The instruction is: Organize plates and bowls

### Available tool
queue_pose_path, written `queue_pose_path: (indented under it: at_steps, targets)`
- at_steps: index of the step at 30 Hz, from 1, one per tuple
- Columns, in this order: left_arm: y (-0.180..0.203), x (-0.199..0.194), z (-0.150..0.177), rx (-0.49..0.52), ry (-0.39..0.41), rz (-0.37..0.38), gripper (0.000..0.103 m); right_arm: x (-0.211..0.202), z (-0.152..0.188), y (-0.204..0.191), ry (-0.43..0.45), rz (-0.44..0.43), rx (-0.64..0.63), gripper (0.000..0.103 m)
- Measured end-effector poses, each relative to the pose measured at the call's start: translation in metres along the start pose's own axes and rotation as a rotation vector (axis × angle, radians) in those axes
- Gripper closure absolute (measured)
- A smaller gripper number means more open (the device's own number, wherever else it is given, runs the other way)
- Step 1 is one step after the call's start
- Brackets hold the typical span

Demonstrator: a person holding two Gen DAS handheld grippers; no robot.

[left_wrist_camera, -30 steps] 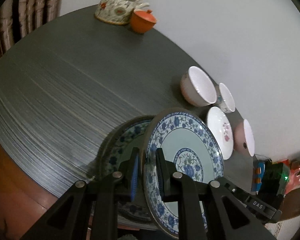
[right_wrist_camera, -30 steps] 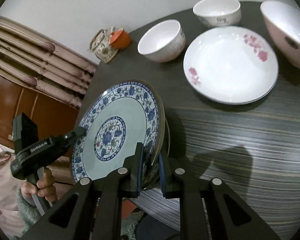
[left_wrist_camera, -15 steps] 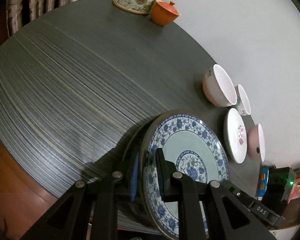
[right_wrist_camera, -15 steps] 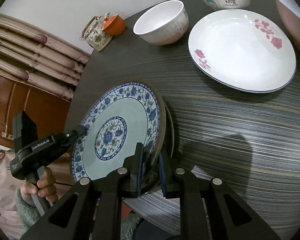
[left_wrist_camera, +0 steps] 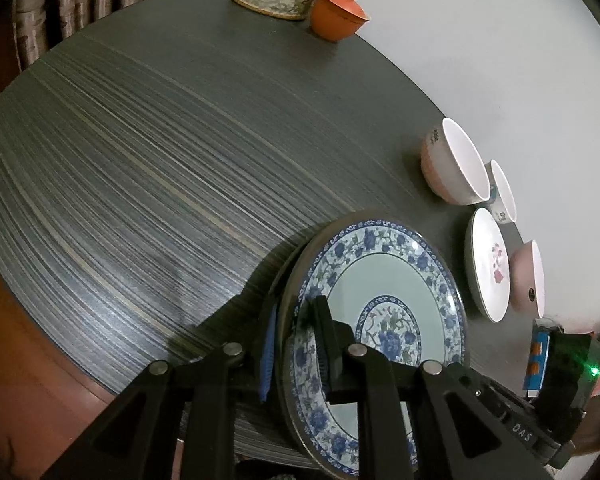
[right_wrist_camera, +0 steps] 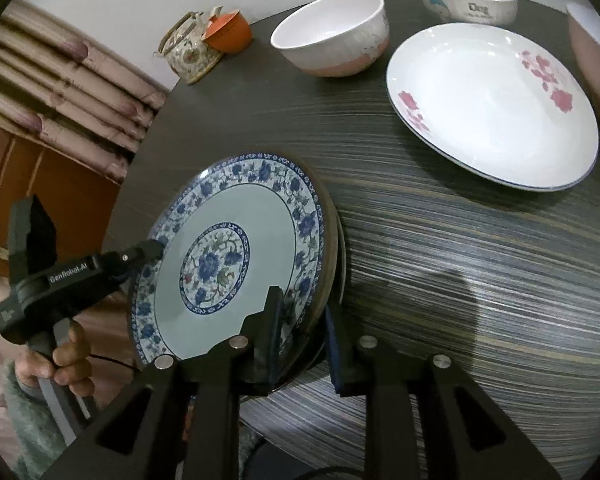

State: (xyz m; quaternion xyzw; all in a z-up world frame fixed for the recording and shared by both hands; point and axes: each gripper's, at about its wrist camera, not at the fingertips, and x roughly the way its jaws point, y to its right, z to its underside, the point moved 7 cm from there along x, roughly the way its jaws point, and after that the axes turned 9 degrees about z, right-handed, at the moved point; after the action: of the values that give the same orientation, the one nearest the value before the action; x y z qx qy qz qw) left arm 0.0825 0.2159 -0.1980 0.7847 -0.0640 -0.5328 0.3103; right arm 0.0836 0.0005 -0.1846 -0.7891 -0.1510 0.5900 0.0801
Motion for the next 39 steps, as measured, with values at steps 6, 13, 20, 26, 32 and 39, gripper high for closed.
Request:
queue_pose_path:
  at_steps: [6,13,20,26,32,39]
  targets:
    - [0.0,0.0,0.0,0.024,0.002,-0.037,0.084,0.001,0.001,-0.008,-0.007,0.032,-0.029,0.07]
    - [0.001,0.001,0.0,0.056,0.013,-0.085,0.08,0.001,0.001,-0.02,-0.028,0.087,-0.061,0.044]
    - [0.001,0.005,0.003,0.082,0.004,-0.098,0.079,-0.008,-0.008,-0.034,0.014,0.147,-0.13,0.039]
    - [0.005,0.011,0.005,0.132,-0.001,-0.158,0.077,-0.004,0.0,-0.022,-0.002,0.113,-0.078,0.039]
    - [0.014,0.009,0.006,0.233,0.039,-0.236,0.072,-0.012,0.001,-0.014,0.051,0.069,-0.018,0.038]
    - [0.019,-0.001,0.002,0.288,0.117,-0.292,0.071,-0.026,0.004,0.013,0.129,0.063,0.076,0.037]
